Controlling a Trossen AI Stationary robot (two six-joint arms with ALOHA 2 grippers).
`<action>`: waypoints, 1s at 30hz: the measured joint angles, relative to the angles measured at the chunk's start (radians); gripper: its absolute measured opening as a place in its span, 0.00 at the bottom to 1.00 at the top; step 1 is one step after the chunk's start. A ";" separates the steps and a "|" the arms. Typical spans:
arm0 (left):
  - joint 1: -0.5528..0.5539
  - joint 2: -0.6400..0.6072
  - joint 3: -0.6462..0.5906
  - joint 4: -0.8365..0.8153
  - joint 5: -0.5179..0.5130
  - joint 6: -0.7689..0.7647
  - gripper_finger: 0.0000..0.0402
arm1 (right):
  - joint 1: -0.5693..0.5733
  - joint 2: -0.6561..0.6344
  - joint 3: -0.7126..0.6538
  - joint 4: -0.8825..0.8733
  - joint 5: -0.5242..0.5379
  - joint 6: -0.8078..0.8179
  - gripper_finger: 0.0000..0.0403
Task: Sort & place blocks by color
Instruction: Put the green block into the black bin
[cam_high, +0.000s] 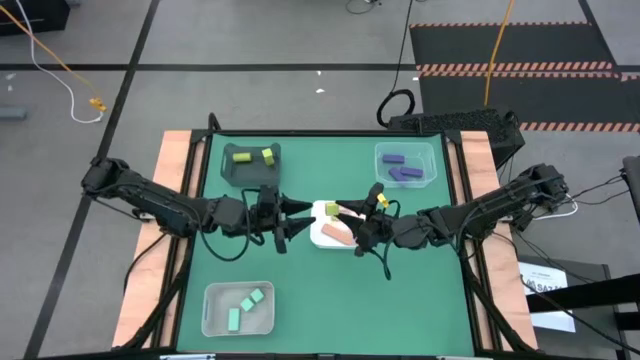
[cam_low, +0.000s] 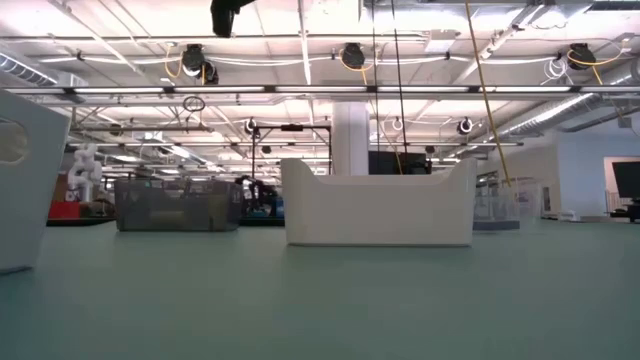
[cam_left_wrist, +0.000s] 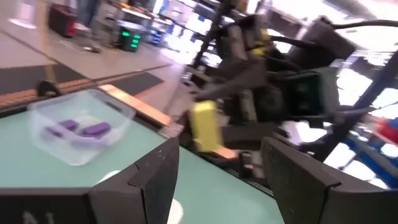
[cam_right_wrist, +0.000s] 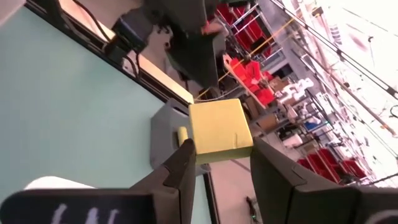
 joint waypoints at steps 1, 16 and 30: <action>0.000 0.000 0.000 0.007 0.023 0.000 0.57 | -0.007 0.000 0.000 0.000 -0.001 -0.002 0.26; 0.077 0.000 0.000 -0.003 0.052 -0.044 0.57 | -0.116 0.117 0.000 0.253 -0.110 -0.237 0.26; 0.130 0.001 0.000 -0.065 0.051 -0.052 0.22 | -0.149 0.171 0.000 0.373 -0.111 -0.316 0.28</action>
